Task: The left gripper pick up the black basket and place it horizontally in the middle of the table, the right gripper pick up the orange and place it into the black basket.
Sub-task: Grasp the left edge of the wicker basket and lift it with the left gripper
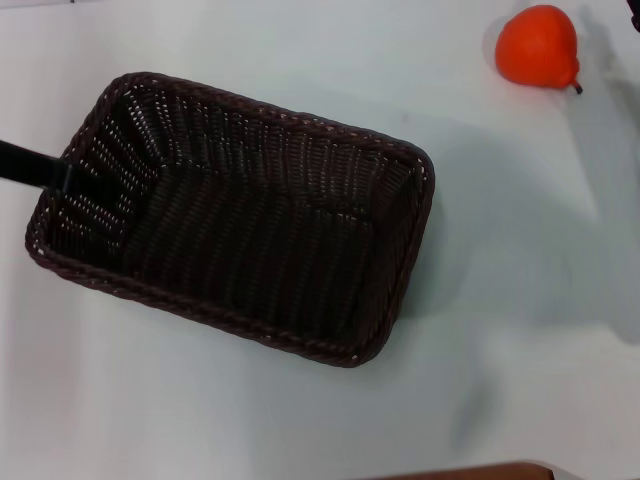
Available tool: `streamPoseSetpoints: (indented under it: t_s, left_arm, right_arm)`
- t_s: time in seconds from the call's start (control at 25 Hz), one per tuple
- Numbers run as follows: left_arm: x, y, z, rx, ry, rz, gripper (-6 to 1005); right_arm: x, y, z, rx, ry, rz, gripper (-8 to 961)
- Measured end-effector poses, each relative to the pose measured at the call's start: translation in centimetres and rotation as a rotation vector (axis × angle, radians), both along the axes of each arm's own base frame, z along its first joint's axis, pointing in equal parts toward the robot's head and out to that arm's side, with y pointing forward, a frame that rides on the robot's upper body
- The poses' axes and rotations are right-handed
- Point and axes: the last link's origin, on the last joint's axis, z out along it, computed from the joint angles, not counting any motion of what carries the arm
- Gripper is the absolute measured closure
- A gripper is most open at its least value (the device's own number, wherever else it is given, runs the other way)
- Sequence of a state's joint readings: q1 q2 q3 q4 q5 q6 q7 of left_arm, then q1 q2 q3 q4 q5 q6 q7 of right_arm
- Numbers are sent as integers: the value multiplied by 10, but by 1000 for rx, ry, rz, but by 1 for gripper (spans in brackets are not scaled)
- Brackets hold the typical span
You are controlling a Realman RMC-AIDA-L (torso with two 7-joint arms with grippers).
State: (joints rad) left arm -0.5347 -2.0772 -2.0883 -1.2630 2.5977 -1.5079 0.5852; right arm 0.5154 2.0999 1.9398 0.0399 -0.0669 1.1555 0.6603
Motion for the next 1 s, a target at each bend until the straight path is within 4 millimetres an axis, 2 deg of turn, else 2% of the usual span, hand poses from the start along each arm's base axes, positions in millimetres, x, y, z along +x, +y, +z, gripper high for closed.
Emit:
streamPoseSetpoints:
  t_s: [0.28,0.48,0.72,1.0]
  left_arm:
    - [2,-2,-5,-8,11,-4,395]
    - [4,-4,-7,-23,6,-2,638]
    - [6,-7,-7,-22,-33,11,864]
    - [18,-16,14,55,-248,19,865]
  right_arm:
    - [4,0,0,-4,-3,-25,75]
    - [4,0,-1,-5,-6,-27,76]
    - [7,-2,-1,-6,-5,-37,77]
    - [8,-3,-1,-6,-4,-41,78]
